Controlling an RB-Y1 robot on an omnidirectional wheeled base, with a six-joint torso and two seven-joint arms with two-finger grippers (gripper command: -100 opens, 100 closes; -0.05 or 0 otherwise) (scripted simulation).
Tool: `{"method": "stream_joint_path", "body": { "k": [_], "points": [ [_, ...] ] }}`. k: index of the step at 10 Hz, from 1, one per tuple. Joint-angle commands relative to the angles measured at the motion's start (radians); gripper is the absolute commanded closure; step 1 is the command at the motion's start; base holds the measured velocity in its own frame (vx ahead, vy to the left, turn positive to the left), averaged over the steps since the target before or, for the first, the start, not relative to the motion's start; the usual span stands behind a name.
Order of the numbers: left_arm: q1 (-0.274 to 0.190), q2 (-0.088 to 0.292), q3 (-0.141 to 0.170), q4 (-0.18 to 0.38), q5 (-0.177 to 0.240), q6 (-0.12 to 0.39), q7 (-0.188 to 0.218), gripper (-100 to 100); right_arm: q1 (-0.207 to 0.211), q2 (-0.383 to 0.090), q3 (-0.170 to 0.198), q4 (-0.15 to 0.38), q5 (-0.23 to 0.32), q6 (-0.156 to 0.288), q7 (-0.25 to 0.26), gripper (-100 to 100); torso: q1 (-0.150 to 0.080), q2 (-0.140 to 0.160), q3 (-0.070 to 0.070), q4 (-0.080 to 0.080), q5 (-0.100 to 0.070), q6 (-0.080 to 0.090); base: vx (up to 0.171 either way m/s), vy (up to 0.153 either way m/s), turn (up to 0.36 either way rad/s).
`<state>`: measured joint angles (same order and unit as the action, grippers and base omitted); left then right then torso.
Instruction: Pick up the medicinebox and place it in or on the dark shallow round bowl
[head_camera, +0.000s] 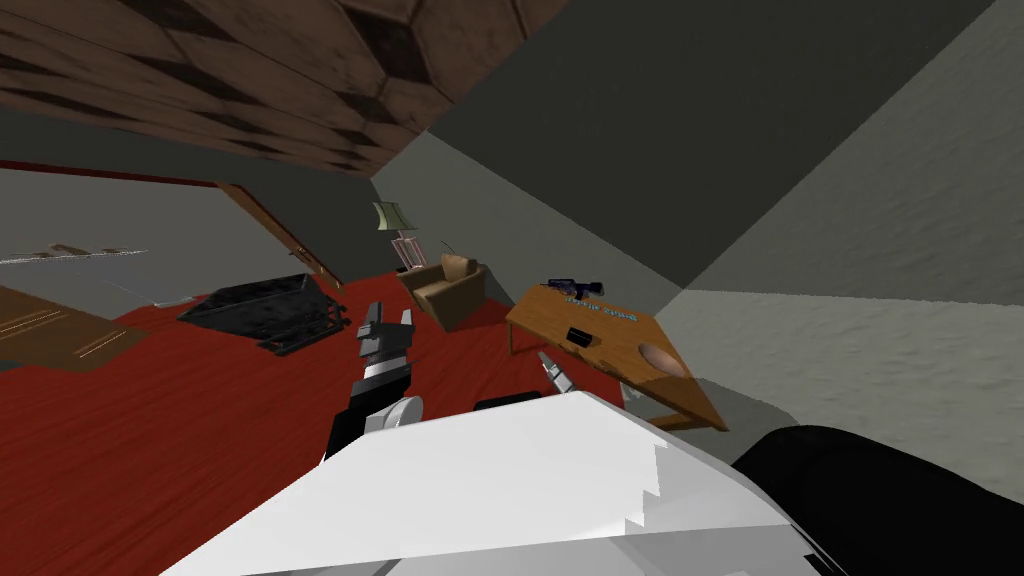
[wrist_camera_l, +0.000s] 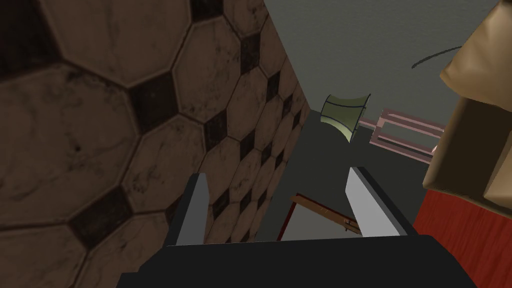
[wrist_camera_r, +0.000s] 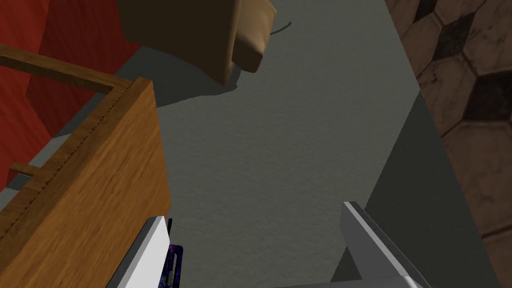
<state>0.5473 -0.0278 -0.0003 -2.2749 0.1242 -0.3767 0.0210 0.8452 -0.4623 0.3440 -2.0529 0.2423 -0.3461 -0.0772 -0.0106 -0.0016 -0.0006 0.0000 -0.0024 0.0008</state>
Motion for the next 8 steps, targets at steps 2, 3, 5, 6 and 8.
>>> {"method": "stream_joint_path", "body": {
  "k": [2, 3, 5, 6, 8],
  "points": [
    [0.000, 0.000, 0.000, 0.000, 0.000, 0.000, 0.000, 0, 0.024, -0.040, 0.025, 0.037, 0.009, 0.027, 0.009, -100, 0.002, -0.001, -0.001, 0.000, 0.000, -0.001, 0.024, -0.041, 0.229],
    [0.000, 0.000, 0.000, 0.000, 0.000, 0.000, 0.000, 0, 0.049, -0.075, 0.045, 0.064, 0.017, 0.054, 0.018, -100, 0.003, -0.002, -0.001, 0.000, 0.001, 0.000, 0.024, -0.035, 0.348],
    [0.000, 0.000, 0.000, 0.000, 0.000, 0.000, 0.000, 0, 0.074, -0.112, 0.064, 0.094, 0.025, 0.081, 0.028, -100, 0.002, -0.002, -0.001, -0.001, 0.001, -0.001, 0.035, -0.064, 0.334],
    [0.000, 0.000, 0.000, 0.000, 0.000, 0.000, 0.000, 0, 0.098, -0.151, 0.082, 0.125, 0.032, 0.109, 0.038, -100, 0.002, -0.003, -0.002, -0.001, 0.000, 0.000, 0.054, -0.068, 0.358],
    [0.000, 0.000, 0.000, 0.000, 0.000, 0.000, 0.000, 0, 0.120, -0.190, 0.099, 0.157, 0.038, 0.137, 0.048, -100, 0.002, -0.004, -0.002, -0.001, 0.000, 0.000, 0.041, -0.060, 0.226]
  ]
}}
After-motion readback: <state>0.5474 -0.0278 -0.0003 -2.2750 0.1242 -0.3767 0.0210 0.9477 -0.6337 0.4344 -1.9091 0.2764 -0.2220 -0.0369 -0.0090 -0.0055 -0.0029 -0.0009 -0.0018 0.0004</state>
